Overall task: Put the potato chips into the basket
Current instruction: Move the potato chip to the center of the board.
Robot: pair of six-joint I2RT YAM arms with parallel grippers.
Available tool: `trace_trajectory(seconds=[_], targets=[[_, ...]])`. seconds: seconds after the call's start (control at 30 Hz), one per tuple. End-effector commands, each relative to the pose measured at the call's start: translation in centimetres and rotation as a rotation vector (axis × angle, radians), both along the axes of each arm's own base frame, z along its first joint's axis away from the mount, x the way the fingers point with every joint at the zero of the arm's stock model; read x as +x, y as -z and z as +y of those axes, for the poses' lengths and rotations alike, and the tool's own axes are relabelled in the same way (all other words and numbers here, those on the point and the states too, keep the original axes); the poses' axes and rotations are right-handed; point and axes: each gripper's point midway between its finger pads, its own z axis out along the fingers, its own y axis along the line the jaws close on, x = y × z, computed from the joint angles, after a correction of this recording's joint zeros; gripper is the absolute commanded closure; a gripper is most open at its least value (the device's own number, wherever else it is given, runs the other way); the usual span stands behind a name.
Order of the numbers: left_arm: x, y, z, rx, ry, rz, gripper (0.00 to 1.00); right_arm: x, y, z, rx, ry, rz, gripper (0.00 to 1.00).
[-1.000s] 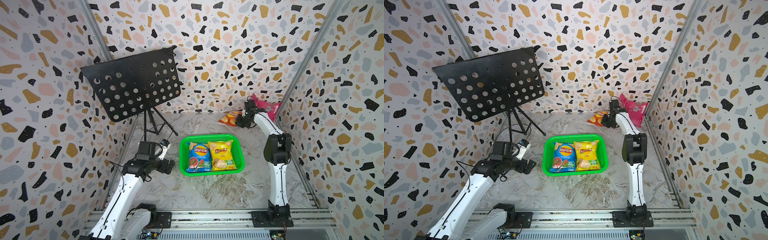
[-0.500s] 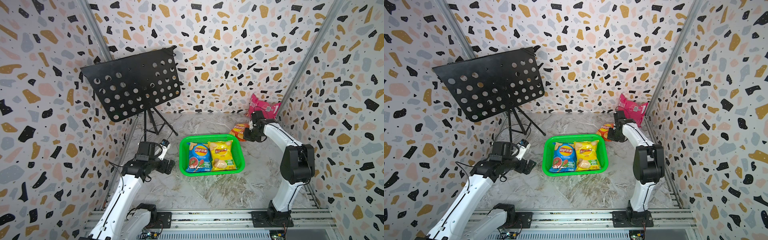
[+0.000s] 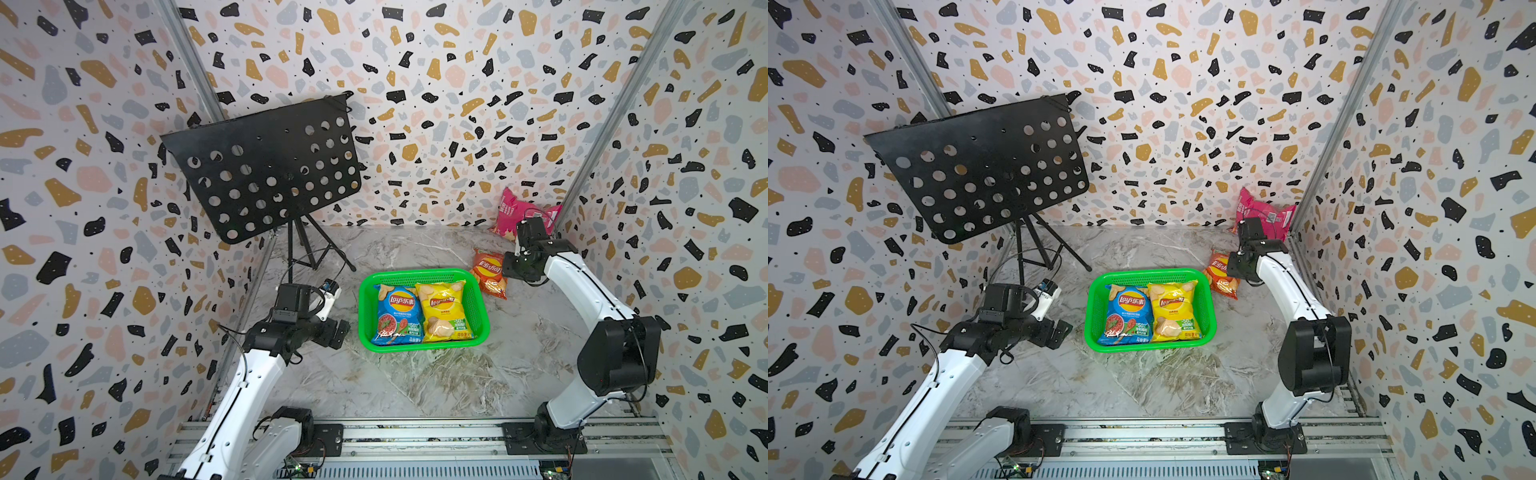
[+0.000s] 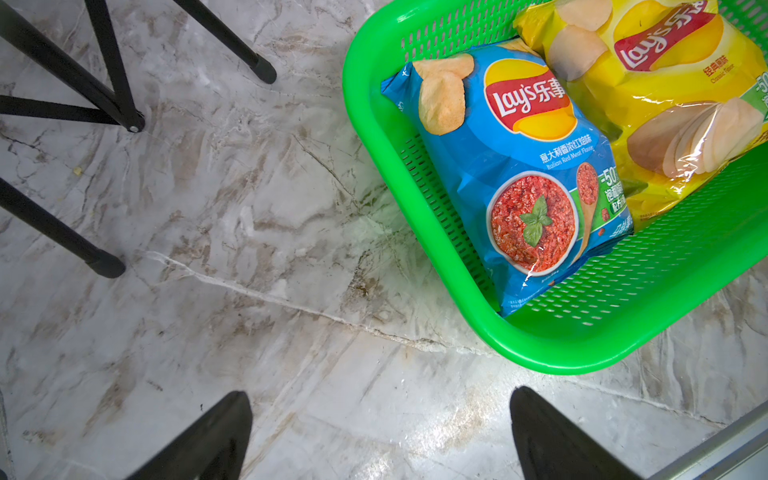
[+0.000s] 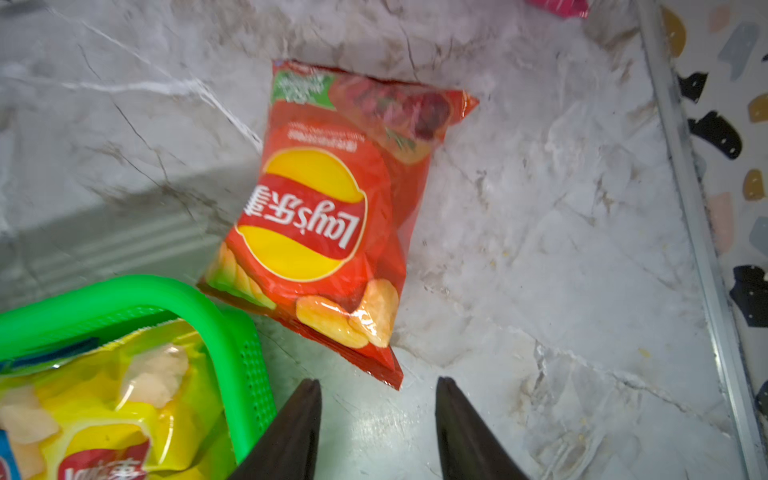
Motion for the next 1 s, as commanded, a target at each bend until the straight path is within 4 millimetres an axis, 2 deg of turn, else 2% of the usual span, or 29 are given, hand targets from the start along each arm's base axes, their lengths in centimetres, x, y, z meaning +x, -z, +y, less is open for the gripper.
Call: trace_trajectory(seconds=[0.0,0.2,0.47,0.63,0.83,0.97], targets=[[-0.2,0.1,0.0,-0.001,0.010,-0.004,0.00,0.4,0.7,0.2,-0.001,-0.015,0.054,0.47],[-0.2,0.1,0.0,-0.001,0.010,-0.001,0.00,2.7,2.8,0.3,-0.032,-0.025,0.118,0.40],[-0.1,0.1,0.0,0.003,0.008,-0.002,0.00,4.1,4.8,-0.6,-0.106,-0.032,0.152,0.42],[-0.1,0.1,0.1,0.005,0.006,-0.004,0.00,4.8,6.2,-0.7,-0.107,-0.036,0.179,0.47],[-0.1,0.2,0.1,0.005,0.006,-0.002,0.00,5.2,6.0,-0.8,-0.103,-0.032,0.168,0.61],[-0.1,0.2,0.1,0.007,0.005,-0.001,0.00,5.2,6.3,-0.9,-0.080,-0.025,0.175,0.52]])
